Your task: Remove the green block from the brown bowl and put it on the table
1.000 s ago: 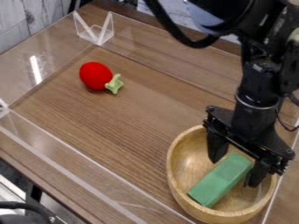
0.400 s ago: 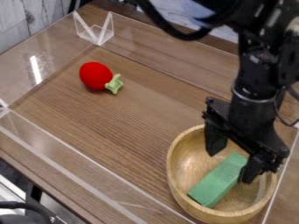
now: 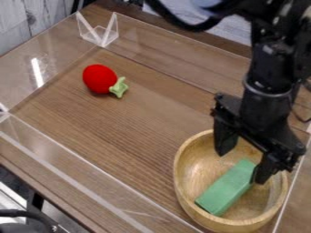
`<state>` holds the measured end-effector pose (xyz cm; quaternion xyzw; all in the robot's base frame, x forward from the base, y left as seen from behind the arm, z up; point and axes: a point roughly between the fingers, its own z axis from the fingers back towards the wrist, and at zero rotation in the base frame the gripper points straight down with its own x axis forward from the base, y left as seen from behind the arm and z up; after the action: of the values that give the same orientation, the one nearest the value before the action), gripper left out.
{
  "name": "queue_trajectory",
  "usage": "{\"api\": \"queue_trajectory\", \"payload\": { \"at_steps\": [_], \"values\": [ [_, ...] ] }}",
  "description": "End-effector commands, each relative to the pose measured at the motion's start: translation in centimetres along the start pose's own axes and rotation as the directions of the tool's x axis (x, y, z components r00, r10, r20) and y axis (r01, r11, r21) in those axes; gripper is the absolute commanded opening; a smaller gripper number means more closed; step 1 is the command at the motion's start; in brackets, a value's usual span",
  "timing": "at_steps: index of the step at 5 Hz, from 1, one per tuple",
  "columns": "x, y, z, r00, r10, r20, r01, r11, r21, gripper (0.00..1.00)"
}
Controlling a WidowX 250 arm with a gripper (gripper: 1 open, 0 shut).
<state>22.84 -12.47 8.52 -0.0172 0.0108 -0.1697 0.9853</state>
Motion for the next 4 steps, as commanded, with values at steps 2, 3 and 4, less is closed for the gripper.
{"api": "queue_trajectory", "payload": {
  "at_steps": [2,3,4],
  "values": [
    [1.0,-0.7,1.3,0.999,-0.011,0.039,0.011,1.0,-0.013,1.0],
    [1.0,-0.1,0.7,0.999,0.023,0.023,-0.022,1.0,-0.019,1.0],
    [1.0,0.5,0.1,0.998,0.059,0.008,-0.059,0.998,-0.022,1.0]
  ]
}}
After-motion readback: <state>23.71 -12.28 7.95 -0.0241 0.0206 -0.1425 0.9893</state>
